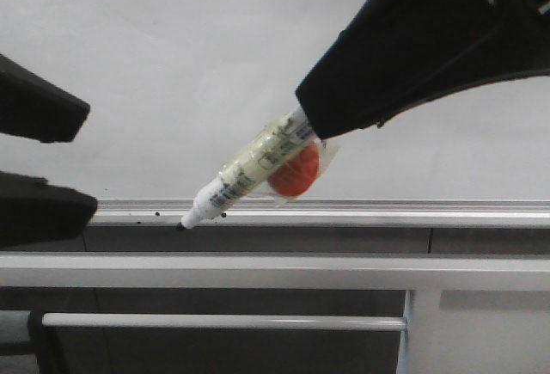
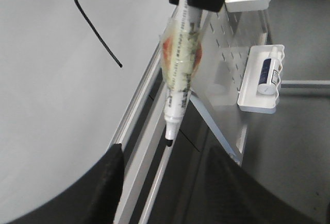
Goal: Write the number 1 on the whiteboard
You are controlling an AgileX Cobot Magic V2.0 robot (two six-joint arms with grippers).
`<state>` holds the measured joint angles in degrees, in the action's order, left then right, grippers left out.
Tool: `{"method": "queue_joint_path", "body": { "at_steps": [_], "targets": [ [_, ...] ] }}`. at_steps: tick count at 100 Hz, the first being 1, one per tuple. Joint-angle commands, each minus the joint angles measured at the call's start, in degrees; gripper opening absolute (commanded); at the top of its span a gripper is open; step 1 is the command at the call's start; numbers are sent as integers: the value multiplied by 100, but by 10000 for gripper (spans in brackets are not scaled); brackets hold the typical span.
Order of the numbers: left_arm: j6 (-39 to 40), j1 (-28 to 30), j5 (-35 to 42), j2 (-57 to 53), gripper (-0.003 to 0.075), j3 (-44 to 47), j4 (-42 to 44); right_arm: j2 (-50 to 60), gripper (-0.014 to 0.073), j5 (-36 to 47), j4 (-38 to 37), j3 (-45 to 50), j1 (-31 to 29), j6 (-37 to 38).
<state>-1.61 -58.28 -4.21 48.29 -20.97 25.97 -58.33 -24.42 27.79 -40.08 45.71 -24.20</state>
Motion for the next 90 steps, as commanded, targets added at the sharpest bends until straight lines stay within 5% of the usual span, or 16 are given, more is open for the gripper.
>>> {"method": "queue_joint_path", "body": {
  "at_steps": [1,90],
  "targets": [
    [8,-28,421,124,337,-230,23,-13,-63,263,166,-339,-34,-10],
    [27,-5,621,1145,337,-814,-8,-241,-63,115,387,-630,159,-10]
  ]
}}
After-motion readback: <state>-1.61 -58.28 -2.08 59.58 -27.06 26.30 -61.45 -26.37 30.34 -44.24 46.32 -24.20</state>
